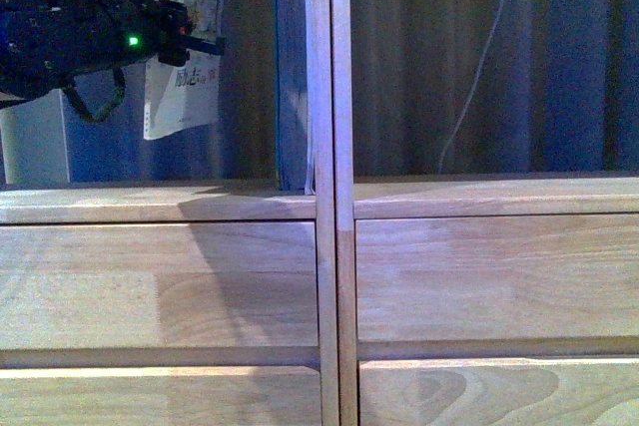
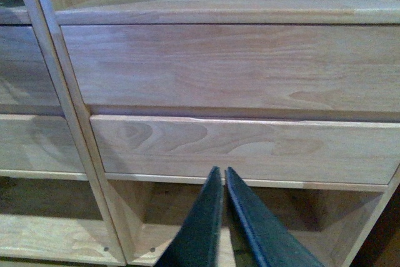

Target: Organize books on shelf

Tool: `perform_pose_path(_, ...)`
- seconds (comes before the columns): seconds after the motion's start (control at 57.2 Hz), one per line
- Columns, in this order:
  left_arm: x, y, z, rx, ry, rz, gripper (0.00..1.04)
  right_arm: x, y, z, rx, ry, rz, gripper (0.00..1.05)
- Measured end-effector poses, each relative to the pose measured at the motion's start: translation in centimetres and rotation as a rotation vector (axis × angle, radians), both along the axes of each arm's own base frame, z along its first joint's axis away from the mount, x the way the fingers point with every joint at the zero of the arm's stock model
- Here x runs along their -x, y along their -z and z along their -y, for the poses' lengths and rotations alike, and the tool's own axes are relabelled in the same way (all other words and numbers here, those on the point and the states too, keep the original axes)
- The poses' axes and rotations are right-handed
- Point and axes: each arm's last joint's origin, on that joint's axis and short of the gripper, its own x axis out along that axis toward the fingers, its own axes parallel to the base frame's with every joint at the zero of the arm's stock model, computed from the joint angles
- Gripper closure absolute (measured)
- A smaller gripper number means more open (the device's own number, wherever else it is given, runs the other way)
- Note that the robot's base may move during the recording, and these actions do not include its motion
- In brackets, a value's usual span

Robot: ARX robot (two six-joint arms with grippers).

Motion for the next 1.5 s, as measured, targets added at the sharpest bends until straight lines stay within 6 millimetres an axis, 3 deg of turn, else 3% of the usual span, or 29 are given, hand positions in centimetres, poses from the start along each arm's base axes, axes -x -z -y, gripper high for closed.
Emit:
perform_pose_path(0.017,-0.2,0.4,0.4,-0.002,-0.007,-0.008,0.98,0.1,0.3,-0.1,0.005,-0.001,0.000,1.02)
perform_pose_path(0.297,-0.6,1.9,2.9,0.016,-0.074,-0.032,0.98,0.5,2.4,-1.5,0.006,-0.011,0.004,1.02)
perform_pose_path(0.577,-1.3,3.1,3.0,0.043,-0.165,-0.131,0.98,1.7,3.5,-1.6,0.007,-0.008,0.015,1.02)
perform_pose_path(0.98,-1.0,3.4,4.6,0.006,-0.099,-0.167,0.98,1.6,4.6,-1.6,0.006,-0.008,0.005,1.02)
perform_pose_path(1.312,-0.2,4.1,5.2,0.017,-0.034,-0.178,0.44,1.7,5.3,-1.6,0.007,-0.008,0.016,1.02)
perform_pose_path(1.504,2.5,3.2,4.5,0.067,0.029,-0.150,0.13,1.7,5.3,-1.6,0.007,-0.008,0.016,1.02)
